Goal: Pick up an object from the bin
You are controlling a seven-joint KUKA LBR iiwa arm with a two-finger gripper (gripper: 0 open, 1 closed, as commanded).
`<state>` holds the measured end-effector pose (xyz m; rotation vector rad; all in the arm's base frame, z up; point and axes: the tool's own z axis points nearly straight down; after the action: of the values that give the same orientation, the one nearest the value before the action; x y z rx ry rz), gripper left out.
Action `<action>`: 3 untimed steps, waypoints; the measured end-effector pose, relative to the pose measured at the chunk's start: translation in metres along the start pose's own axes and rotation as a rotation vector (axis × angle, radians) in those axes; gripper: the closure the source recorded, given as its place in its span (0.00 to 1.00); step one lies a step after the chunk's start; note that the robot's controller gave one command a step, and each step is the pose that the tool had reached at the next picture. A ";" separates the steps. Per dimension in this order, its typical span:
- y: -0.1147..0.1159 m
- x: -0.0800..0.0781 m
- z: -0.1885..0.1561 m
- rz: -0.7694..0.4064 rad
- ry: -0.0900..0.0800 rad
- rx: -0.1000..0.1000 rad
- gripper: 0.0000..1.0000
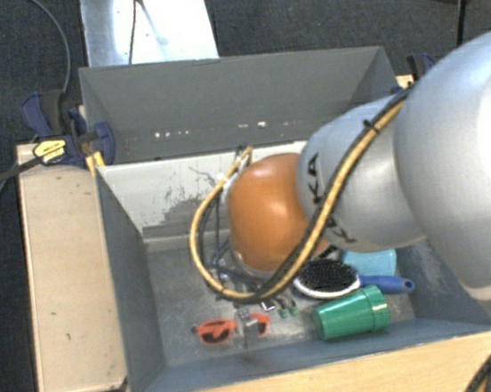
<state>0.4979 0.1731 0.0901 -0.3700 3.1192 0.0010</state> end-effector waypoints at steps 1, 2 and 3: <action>0.006 0.005 0.020 -0.374 0.002 -0.001 1.00; 0.006 0.005 0.020 -0.374 0.002 -0.001 0.00; 0.006 0.005 0.020 -0.372 0.002 -0.001 0.00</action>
Offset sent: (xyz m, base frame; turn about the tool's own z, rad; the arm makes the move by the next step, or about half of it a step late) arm 0.0000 0.0000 0.0000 0.0000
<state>0.4918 0.1773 0.0703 -0.9409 2.9994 0.0019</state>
